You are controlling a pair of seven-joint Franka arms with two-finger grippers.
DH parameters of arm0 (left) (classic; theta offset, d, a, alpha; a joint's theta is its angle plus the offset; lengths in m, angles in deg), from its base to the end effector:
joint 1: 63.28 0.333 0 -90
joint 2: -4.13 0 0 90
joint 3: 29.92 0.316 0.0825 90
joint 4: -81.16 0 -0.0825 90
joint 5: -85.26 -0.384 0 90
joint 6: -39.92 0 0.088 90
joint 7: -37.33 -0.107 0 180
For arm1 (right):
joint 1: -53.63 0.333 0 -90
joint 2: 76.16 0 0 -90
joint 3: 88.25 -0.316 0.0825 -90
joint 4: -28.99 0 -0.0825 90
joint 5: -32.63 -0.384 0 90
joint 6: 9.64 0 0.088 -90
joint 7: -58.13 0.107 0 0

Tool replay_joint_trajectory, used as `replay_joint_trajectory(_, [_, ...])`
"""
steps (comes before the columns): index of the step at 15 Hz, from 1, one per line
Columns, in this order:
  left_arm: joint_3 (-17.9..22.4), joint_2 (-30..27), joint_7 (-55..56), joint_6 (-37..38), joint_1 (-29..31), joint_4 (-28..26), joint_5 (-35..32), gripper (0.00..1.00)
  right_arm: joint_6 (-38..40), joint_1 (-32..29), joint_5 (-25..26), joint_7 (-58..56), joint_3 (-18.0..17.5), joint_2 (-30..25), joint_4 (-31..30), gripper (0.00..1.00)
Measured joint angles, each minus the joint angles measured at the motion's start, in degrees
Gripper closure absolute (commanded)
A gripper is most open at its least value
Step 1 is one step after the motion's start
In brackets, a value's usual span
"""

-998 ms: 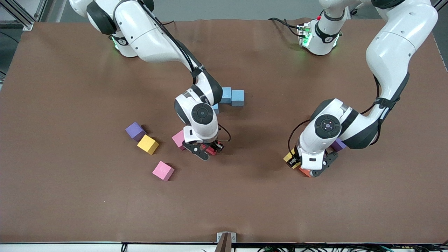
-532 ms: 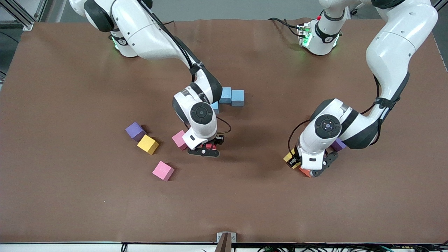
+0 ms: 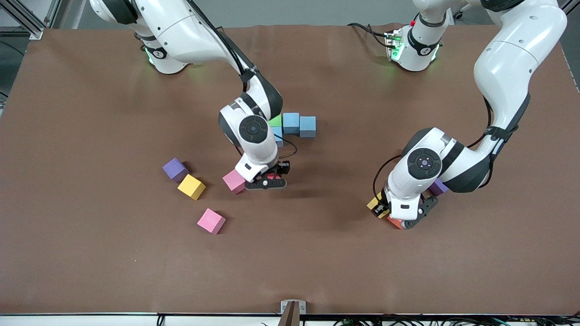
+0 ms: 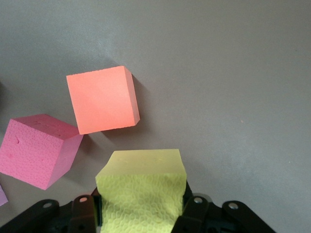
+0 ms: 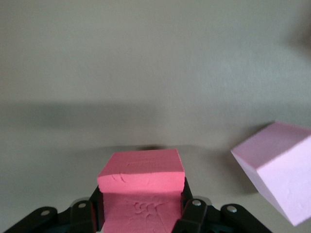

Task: Arrange 11 blocks into digit 3
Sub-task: 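Carry the red cube with the right gripper to the blue cube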

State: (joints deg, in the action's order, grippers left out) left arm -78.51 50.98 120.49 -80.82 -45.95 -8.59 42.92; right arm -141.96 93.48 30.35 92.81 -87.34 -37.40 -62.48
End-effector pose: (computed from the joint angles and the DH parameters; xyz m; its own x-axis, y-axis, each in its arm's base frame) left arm 0.6551 -0.2424 0.2781 0.7652 0.6409 0.0614 0.6405 -0.7674 0.0283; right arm 0.5434 0.4420 0.2391 0.9985 0.0514 0.0183 0.0521 -0.9979 -0.0375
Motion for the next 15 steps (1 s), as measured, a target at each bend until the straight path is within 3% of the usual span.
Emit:
replay_joint_trajectory(6, [0.0,0.0,0.0,0.0,0.0,0.0,0.0,0.59,-3.57,1.22,0.0,-0.4,-0.52,-2.85,-8.3,0.96])
replay_joint_trajectory(15, [0.0,0.0,0.0,0.0,-0.02,0.0,0.0,0.59,-5.51,2.76,-0.01,0.51,-0.63,-3.25,-10.11,0.96])
